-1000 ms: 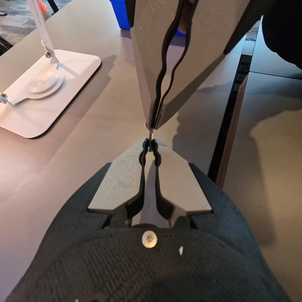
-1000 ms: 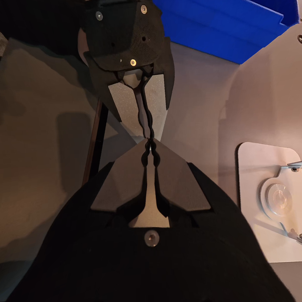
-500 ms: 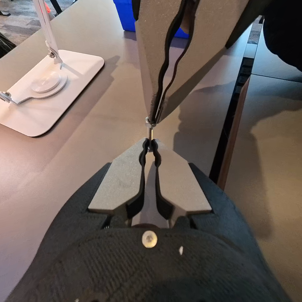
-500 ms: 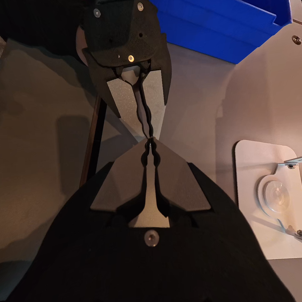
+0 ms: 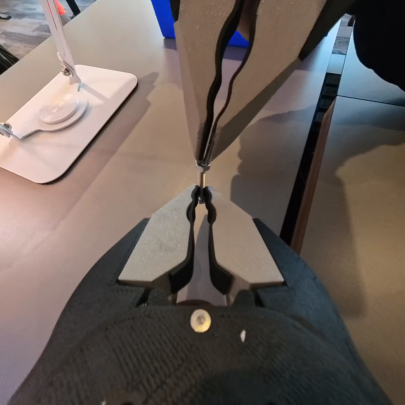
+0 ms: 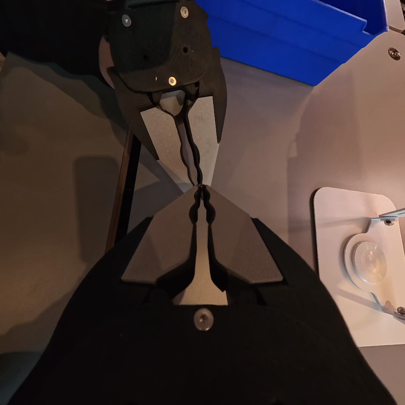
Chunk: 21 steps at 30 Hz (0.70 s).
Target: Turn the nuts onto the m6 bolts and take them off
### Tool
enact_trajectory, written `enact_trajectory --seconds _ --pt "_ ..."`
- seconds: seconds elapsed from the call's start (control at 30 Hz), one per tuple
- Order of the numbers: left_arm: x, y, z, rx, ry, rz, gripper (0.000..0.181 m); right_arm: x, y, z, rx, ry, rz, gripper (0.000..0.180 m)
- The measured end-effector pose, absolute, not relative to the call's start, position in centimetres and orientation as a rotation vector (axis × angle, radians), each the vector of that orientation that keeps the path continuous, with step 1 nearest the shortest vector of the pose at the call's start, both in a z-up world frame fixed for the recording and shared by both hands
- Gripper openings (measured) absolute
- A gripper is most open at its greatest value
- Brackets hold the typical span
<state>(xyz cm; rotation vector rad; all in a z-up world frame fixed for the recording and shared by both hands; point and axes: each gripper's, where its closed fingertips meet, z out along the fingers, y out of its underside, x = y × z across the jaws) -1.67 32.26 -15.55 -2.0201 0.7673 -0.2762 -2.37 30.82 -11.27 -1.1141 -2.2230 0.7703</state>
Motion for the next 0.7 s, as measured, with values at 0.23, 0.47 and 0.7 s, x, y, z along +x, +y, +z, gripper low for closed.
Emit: enact_trajectory --seconds 0.23,0.47,0.7 --pt "-1.56 32.21 -15.48 -2.015 0.775 -0.279 0.002 -2.49 31.1 -11.24 -1.128 -2.208 0.77 0.0" --pt "-1.4 32.15 -15.43 -2.01 0.781 -0.279 0.002 -2.57 31.17 -11.32 -1.135 -2.205 0.764 0.0" --pt "-1.53 32.22 -15.42 -2.012 0.775 -0.277 0.002 -2.5 31.13 -11.27 -1.128 -2.209 0.765 0.0"
